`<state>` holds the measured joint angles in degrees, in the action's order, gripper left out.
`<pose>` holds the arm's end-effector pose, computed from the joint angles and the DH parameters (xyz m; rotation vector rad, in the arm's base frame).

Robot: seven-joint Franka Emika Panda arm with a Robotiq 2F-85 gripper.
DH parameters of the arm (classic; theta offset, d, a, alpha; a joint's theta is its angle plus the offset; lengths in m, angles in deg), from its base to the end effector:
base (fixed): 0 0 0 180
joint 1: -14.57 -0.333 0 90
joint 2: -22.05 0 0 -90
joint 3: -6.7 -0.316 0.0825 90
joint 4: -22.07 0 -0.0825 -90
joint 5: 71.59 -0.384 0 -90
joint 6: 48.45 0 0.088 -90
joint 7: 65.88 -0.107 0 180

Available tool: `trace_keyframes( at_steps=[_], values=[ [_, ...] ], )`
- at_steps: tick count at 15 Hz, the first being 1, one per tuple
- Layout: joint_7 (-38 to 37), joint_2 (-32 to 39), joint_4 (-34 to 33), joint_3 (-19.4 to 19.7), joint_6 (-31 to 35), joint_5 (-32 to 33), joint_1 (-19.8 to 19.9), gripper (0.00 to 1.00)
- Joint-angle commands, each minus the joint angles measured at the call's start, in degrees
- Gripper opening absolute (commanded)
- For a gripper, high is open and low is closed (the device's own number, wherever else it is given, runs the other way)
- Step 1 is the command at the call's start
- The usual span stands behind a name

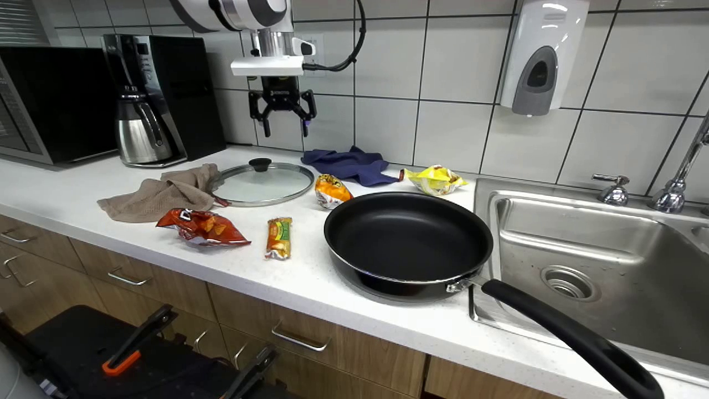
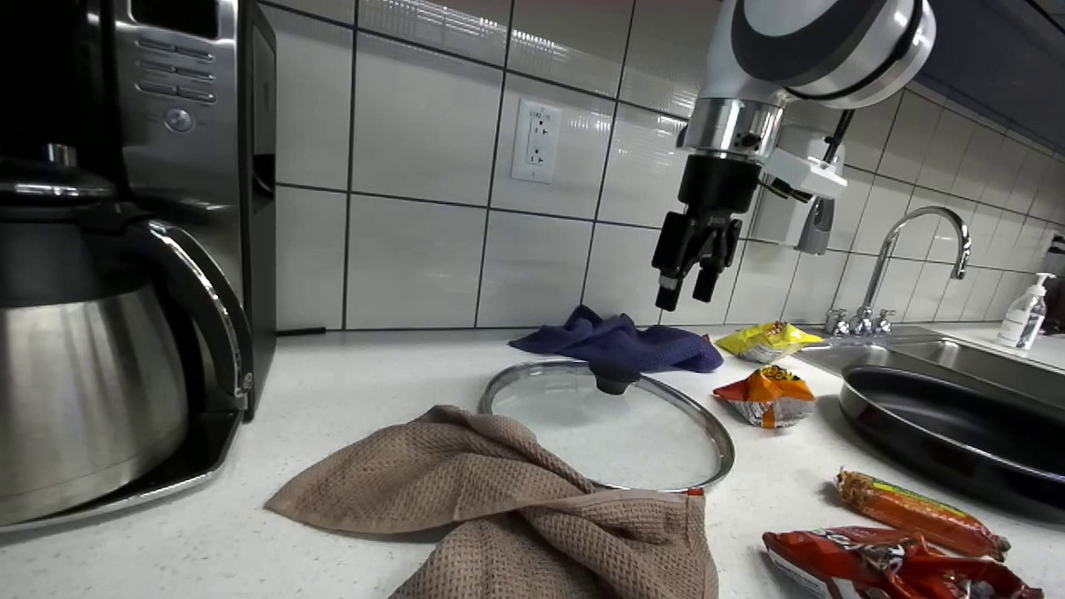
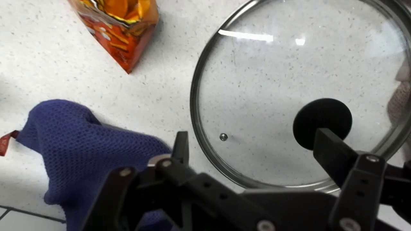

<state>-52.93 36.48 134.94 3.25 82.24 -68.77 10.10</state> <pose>0.6028 0.0813 0.3501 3.0544 0.6079 0.0915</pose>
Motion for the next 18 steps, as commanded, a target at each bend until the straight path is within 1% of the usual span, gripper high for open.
trace_keyframes(
  at_steps=[1,5,11,12,14,15,18],
  values=[
    [5.0,-4.3,6.2,0.6,1.5,1.3,2.6,1.00],
    [12.9,-6.8,11.1,2.0,2.8,2.0,5.3,1.00],
    [22.8,-8.2,14.9,4.3,2.6,2.6,8.7,1.00],
    [23.2,-7.9,15.0,4.9,3.3,3.4,8.9,1.00],
    [24.3,-7.2,14.8,5.6,4.6,2.7,9.7,1.00],
    [22.3,-6.0,13.3,5.2,2.7,2.3,8.9,1.00],
    [23.0,-6.0,13.6,5.7,3.6,2.3,9.5,1.00]
  ],
)
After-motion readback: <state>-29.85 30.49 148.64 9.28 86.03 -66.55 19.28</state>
